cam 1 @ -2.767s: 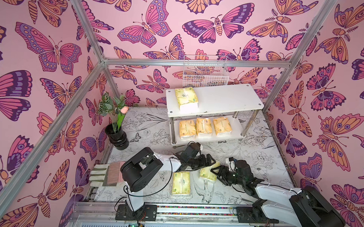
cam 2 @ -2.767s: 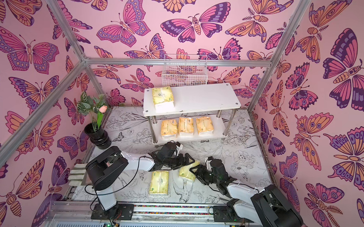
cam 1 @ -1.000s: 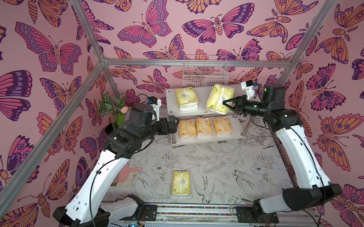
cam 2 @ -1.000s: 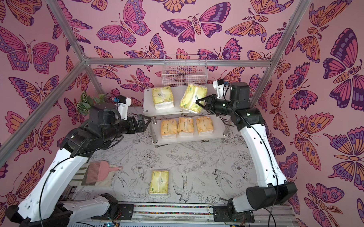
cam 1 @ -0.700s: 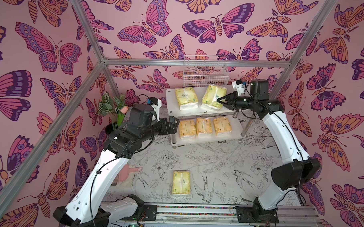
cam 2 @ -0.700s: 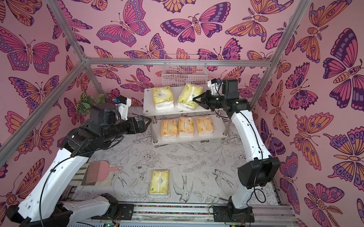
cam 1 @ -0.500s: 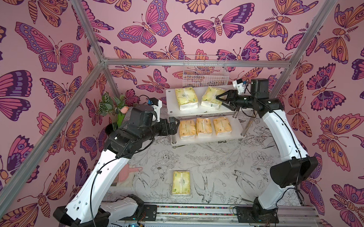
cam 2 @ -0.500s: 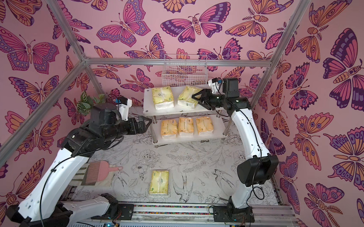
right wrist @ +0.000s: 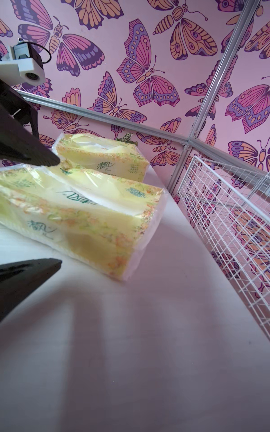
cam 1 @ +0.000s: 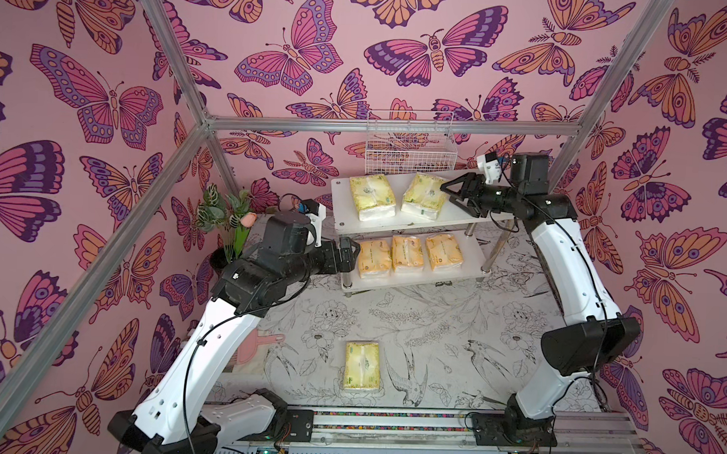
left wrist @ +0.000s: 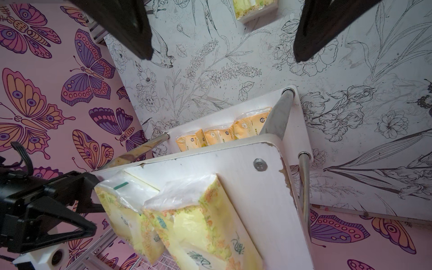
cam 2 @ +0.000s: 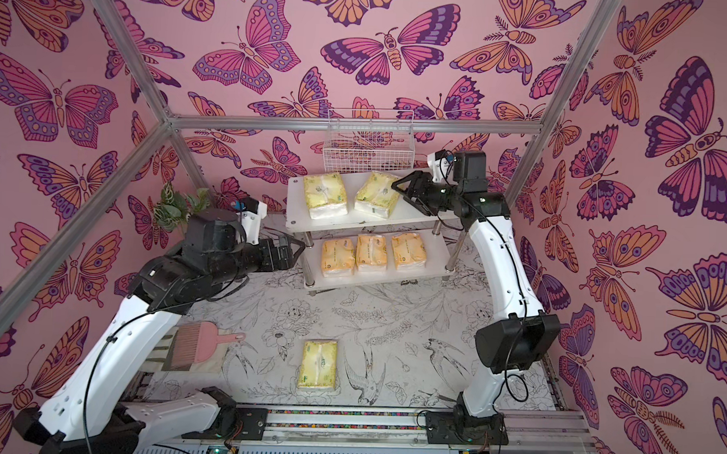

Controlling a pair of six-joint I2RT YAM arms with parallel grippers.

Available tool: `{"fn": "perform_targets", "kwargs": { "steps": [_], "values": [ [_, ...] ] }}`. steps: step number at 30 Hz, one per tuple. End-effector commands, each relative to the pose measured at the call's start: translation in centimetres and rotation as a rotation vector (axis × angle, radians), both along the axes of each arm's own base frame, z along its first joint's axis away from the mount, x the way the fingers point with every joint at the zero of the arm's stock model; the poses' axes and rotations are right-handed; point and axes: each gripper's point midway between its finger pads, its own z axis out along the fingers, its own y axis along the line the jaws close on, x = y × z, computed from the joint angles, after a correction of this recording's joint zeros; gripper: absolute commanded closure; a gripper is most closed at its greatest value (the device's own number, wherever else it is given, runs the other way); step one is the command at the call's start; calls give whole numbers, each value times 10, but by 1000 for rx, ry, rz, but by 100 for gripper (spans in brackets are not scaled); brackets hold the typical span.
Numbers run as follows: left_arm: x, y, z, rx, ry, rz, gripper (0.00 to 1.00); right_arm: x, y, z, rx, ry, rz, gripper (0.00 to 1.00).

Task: Place the tissue boxes on the shelf by color
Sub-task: Place a box of tissues on the shelf.

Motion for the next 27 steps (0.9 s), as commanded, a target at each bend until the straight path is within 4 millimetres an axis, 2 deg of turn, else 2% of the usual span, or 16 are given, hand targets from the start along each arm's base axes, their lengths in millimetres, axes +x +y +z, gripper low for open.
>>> {"fn": "perform_targets", "kwargs": {
  "steps": [1, 8, 18, 27],
  "values": [
    [-3, 1, -1, -11, 3, -3, 0, 6, 3, 14, 36, -32, -3, 35],
    [-2, 0, -5, -19, 14, -2, 0, 22, 13, 21, 108, -30, 4, 35],
    [-5, 0, -11, -31, 27, 1, 1, 47, 25, 21, 178, -15, 1, 36],
    [-7, 1, -15, -37, 36, 2, 0, 58, 31, 22, 200, -7, 4, 36]
  ]
}}
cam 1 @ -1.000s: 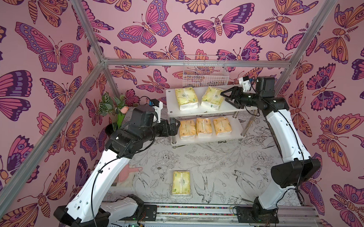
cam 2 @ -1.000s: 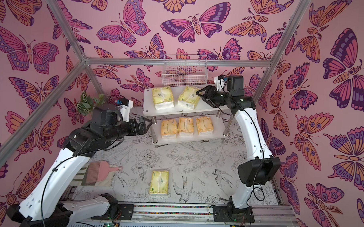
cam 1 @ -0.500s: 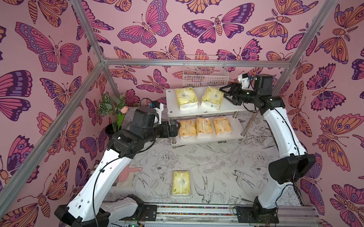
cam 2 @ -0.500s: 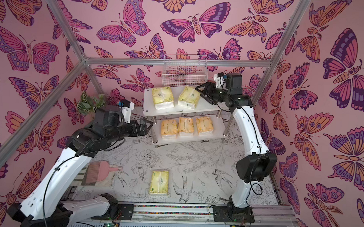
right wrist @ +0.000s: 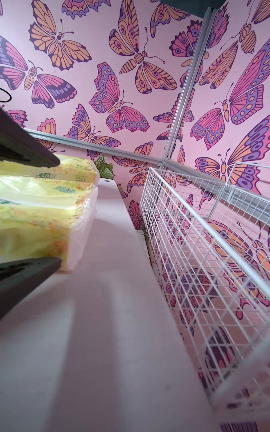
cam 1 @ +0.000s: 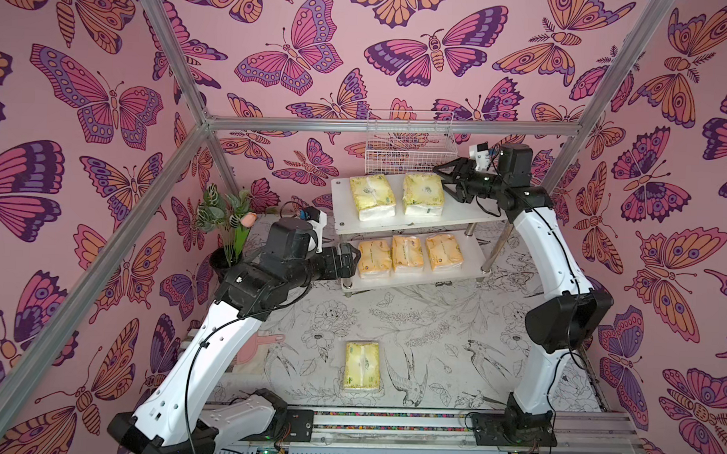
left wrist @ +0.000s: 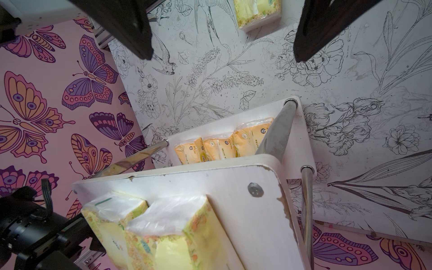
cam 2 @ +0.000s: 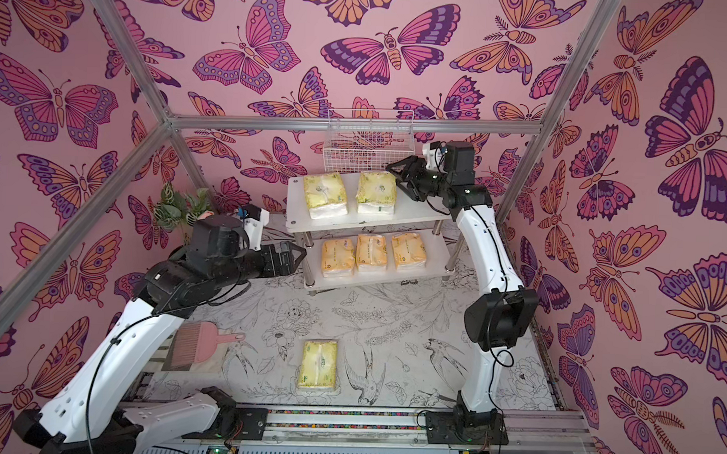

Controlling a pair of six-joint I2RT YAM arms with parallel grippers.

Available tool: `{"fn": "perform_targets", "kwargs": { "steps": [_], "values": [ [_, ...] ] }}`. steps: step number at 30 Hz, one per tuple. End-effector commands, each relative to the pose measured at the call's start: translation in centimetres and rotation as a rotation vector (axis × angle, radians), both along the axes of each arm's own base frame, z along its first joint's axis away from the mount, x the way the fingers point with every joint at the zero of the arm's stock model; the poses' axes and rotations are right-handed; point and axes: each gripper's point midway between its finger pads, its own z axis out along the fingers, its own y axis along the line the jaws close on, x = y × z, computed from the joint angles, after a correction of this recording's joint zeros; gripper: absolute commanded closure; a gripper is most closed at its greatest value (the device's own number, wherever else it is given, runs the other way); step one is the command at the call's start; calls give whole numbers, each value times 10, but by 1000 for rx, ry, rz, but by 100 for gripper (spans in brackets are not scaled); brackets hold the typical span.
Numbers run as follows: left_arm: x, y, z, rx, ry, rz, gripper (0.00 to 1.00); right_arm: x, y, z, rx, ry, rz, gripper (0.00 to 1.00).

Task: Place the tissue boxes on the shelf by color
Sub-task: Place a box of tissues on the shelf, then pick up the box of tissues from the center of the board.

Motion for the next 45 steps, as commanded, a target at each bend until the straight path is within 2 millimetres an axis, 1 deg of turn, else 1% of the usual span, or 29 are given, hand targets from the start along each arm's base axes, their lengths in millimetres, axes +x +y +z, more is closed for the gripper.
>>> {"fn": "perform_targets", "kwargs": {
  "steps": [1, 12, 18, 20, 23, 27, 31, 32, 33, 35, 36, 38, 41, 43, 44, 45],
  "values": [
    [-2, 1, 3, -21, -10, 3, 0, -1, 8, 15, 29, -36, 24, 36],
    [-3, 2, -1, -25, -5, 4, 0, 4, 18, 11, 55, -21, 39, 36],
    [-4, 3, -3, -24, -3, 10, 0, 7, 20, 9, 56, -20, 37, 36],
    [-5, 4, -3, -24, -5, 12, 1, 6, 17, 14, 53, -35, 26, 36],
    [-7, 6, -4, -23, -6, 19, 0, 1, 8, 27, 35, -78, -1, 36],
    [-17, 12, -13, -22, 4, 28, 1, -16, -9, 52, -3, -153, -47, 35],
    [-32, 18, -35, -29, 50, 33, 0, -49, -23, 73, -45, -215, -68, 34],
    [-36, 19, -42, -35, 64, 35, 0, -59, -25, 76, -45, -225, -67, 34],
    [-39, 20, -48, -38, 79, 37, 1, -68, -27, 74, -50, -226, -63, 33],
    [-46, 21, -62, -46, 113, 41, 1, -92, -30, 67, -62, -225, -52, 33],
    [-50, 21, -70, -49, 132, 41, 0, -110, -32, 64, -73, -228, -44, 33],
    [-58, 22, -88, -44, 170, 42, 0, -138, -33, 44, -111, -214, -23, 32],
    [-69, 23, -118, -33, 238, 53, 1, -177, -32, -1, -188, -163, -7, 32],
    [-77, 21, -139, -25, 291, 53, 0, -205, -26, -39, -242, -112, 25, 32],
    [-81, 20, -148, -15, 310, 53, 0, -217, -21, -54, -263, -96, 46, 32],
    [-85, 19, -158, 1, 329, 54, 0, -232, -17, -77, -297, -67, 67, 32]
  ]
}}
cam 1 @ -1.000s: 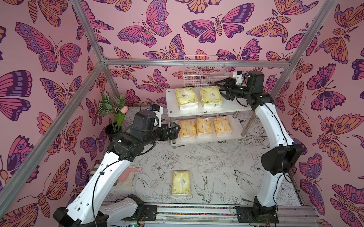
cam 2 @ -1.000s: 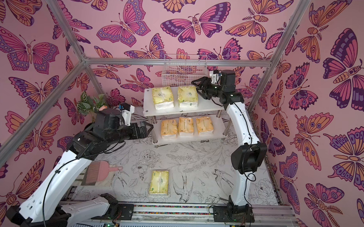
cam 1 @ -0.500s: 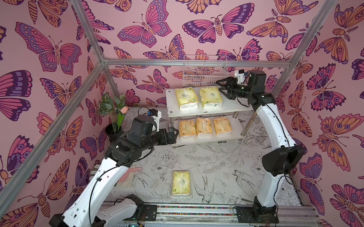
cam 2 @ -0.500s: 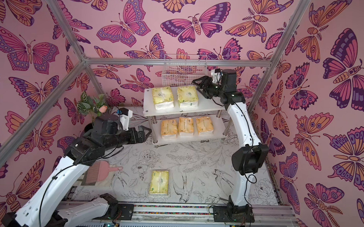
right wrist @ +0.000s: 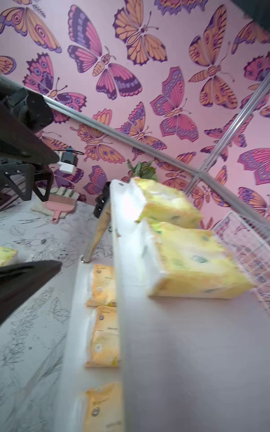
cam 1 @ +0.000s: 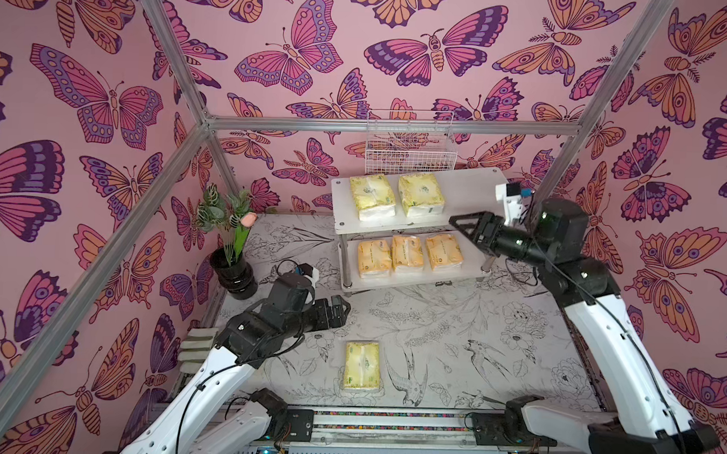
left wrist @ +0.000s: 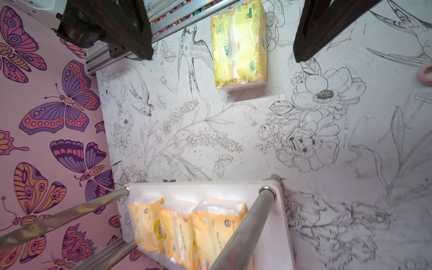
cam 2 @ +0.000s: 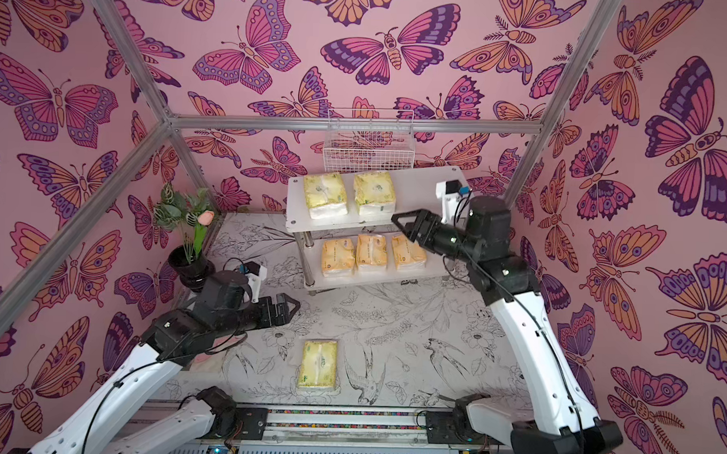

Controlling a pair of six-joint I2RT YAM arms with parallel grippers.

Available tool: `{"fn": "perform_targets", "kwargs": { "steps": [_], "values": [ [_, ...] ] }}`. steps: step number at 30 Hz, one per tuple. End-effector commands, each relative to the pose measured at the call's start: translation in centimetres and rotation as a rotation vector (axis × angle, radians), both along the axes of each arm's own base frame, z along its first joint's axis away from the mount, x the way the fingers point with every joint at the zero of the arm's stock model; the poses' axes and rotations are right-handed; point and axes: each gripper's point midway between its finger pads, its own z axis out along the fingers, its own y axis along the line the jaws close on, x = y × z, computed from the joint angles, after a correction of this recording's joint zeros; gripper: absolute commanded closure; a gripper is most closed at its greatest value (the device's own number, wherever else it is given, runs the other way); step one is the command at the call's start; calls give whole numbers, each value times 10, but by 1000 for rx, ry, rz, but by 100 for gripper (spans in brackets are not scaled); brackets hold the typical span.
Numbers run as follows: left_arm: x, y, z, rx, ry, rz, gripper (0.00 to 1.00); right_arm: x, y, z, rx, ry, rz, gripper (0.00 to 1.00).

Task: Place the tissue boxes on the shelf by color
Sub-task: Pick up the box of tissues from the center of the board.

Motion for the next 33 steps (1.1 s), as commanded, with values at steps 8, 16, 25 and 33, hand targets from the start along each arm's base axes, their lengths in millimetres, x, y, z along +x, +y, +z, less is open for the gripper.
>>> {"fn": "perform_targets", "kwargs": {
  "steps": [8, 16, 25, 33],
  "values": [
    [-32, -11, -86, 53, 184, 26, 0, -104, 39, -212, -324, 254, 167, 30],
    [-43, -25, -133, -9, 259, 21, 0, -146, 61, -297, -376, 323, 329, 30],
    [-61, -59, -155, -173, 339, -87, 0, -146, 53, -330, -403, 376, 278, 29],
    [-50, -85, -160, -236, 344, -129, 0, -152, 75, -335, -316, 417, 357, 28]
  ]
}}
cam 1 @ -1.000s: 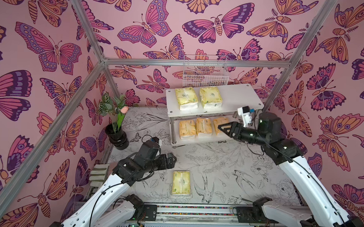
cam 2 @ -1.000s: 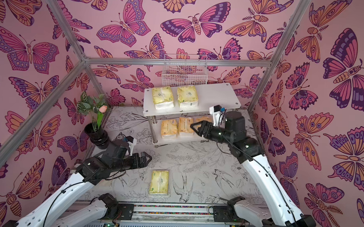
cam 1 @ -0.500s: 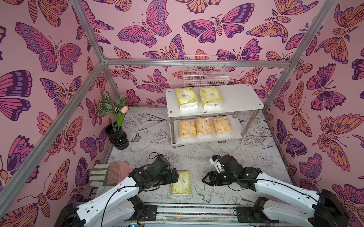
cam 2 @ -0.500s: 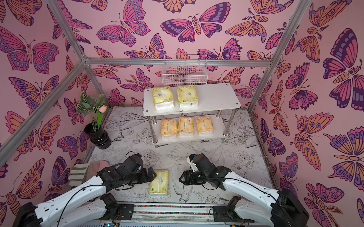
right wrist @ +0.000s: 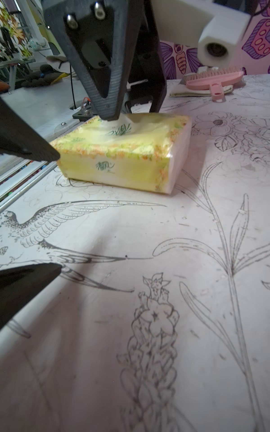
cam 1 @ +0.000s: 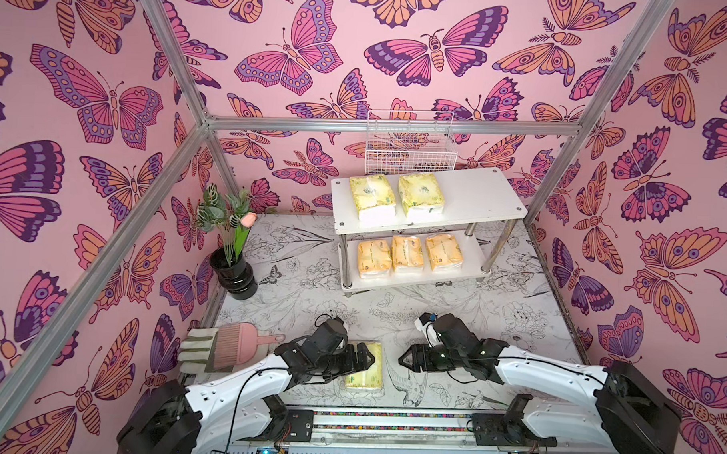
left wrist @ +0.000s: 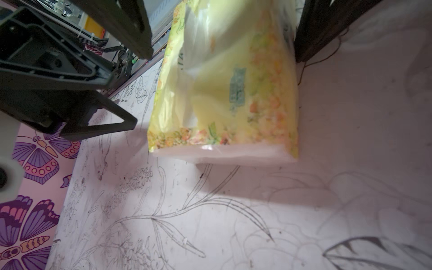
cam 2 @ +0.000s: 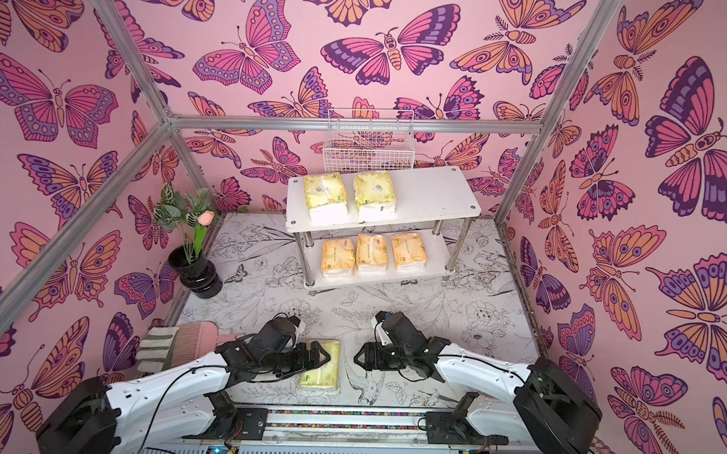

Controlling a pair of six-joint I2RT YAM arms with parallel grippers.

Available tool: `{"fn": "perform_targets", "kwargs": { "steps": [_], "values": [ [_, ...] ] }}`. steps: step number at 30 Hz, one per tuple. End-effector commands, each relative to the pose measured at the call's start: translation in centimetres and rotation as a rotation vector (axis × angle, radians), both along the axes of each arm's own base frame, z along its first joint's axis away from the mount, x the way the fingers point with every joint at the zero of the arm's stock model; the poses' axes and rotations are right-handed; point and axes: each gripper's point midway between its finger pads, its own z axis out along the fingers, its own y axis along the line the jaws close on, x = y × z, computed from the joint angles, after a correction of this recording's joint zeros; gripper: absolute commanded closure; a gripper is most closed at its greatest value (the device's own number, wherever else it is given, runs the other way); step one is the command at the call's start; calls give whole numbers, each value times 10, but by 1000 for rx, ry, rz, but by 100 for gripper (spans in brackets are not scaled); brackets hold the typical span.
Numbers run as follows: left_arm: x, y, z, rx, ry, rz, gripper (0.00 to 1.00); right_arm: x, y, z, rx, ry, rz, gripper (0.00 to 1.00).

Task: Place the tissue boxes on the shelf by color
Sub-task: Pick up the box of tissues from the center of the board.

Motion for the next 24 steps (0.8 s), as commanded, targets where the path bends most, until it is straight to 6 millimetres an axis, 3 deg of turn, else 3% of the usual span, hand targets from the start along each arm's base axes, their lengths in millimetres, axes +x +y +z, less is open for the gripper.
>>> {"fn": "perform_targets", "kwargs": {
  "steps": [1, 6, 7, 17, 20, 24],
  "values": [
    [6, -18, 4, -80, -12, -15, 0, -4, 16, 4, 86, 28, 27, 28],
    [16, -30, 2, -136, -8, 21, 0, -3, 25, -3, 143, 63, 4, 28],
    [10, -25, -10, -122, 15, 27, 0, -2, 26, -3, 152, 67, -5, 28],
    [7, -30, -19, -132, 40, 53, 1, -4, 37, -24, 223, 157, -32, 31],
    [5, -30, -22, -129, 45, 55, 0, -5, 41, -31, 243, 185, -41, 36],
    [2, -32, -23, -128, 46, 55, 0, -5, 42, -29, 267, 194, -46, 55]
  ]
}}
